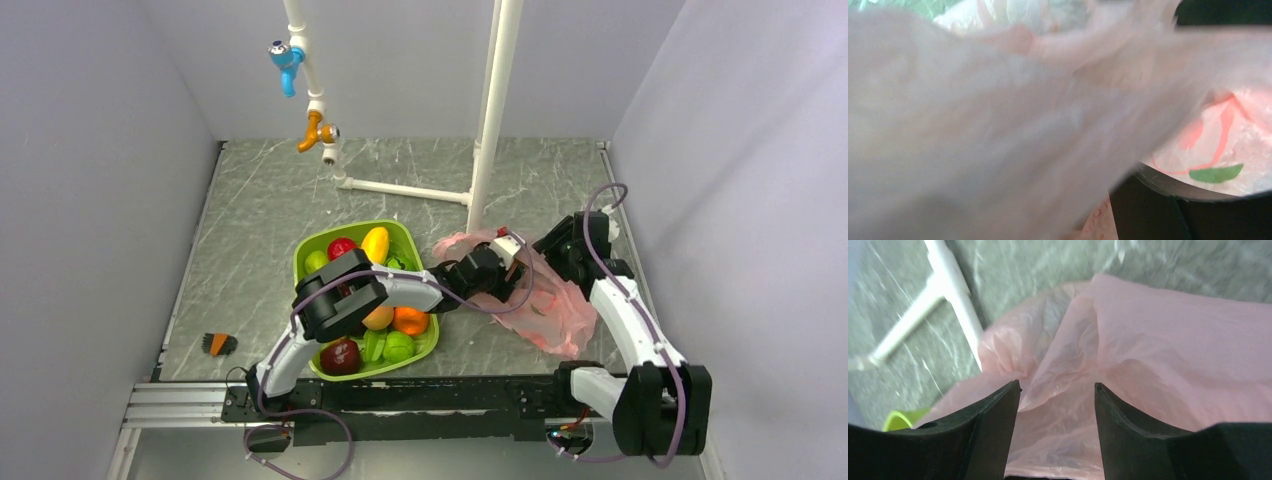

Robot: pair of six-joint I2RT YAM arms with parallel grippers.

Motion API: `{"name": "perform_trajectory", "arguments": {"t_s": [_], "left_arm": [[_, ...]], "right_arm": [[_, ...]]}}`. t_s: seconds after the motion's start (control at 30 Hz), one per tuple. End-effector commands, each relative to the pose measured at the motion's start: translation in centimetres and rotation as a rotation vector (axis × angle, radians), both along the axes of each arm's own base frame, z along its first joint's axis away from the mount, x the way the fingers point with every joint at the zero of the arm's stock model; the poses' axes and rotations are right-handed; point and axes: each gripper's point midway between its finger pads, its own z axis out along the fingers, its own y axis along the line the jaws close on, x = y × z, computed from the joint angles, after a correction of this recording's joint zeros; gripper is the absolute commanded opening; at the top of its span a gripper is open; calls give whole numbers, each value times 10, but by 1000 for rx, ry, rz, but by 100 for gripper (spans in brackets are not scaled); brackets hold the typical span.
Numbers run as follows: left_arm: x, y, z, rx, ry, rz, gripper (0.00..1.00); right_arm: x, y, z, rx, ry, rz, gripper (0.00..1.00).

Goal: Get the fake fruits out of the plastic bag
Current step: Take out the fake fruit from the plastic bag.

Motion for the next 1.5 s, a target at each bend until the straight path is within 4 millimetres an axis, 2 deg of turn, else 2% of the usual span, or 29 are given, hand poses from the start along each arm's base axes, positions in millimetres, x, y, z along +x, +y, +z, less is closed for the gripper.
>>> {"name": "perform_trajectory", "arguments": {"t_s": [0.0,0.17,0.27,0.37,0.43,0.53,0.63,0.7,0.8,0.87,0.97,1.07,1.1,1.13,1.2,1.27,1.33,1.47], "left_arm": [[13,17,47,-86,-35,54,81],[6,24,43,-73,-32,33,81],[4,21,39,-70,-26,14,81],[3,14,36,-79,-12,-1,81],[2,11,37,-81,-8,-9,80],[2,13,40,-74,-9,0,80],[3,14,43,-69,-19,3,80],[4,14,44,-69,-19,5,80],[3,14,45,-74,-14,2,80],[2,14,44,-65,-9,2,80],[3,15,45,-67,-12,5,80],[3,13,43,-68,-3,9,81],[3,13,43,-68,-1,9,81],[3,12,42,-67,2,8,81],[3,13,42,-60,0,11,82],[4,14,43,-55,-8,16,83],[7,14,44,-47,-16,26,84],[13,14,47,-26,-29,45,86]], "right_arm": [[25,-26,45,-54,-180,-168,60],[59,-33,42,-79,-130,-195,60],[74,-24,42,-82,-81,-145,59],[90,-14,42,-87,-144,-92,59],[93,-19,38,-84,-93,-98,59],[94,-23,59,-129,-109,-86,59],[82,-35,97,-163,-221,-149,59],[77,-40,115,-167,-280,-187,60],[79,-40,124,-152,-294,-206,60],[86,-33,116,-114,-275,-188,61],[111,-12,98,-56,-270,-85,61],[139,-1,59,-63,-129,17,60],[147,7,38,-47,-67,71,60],[153,10,33,-45,-31,101,60],[152,13,13,-45,47,136,59],[148,25,-3,4,79,192,57],[138,32,-18,45,128,212,57],[117,43,-35,87,169,248,55]]}}
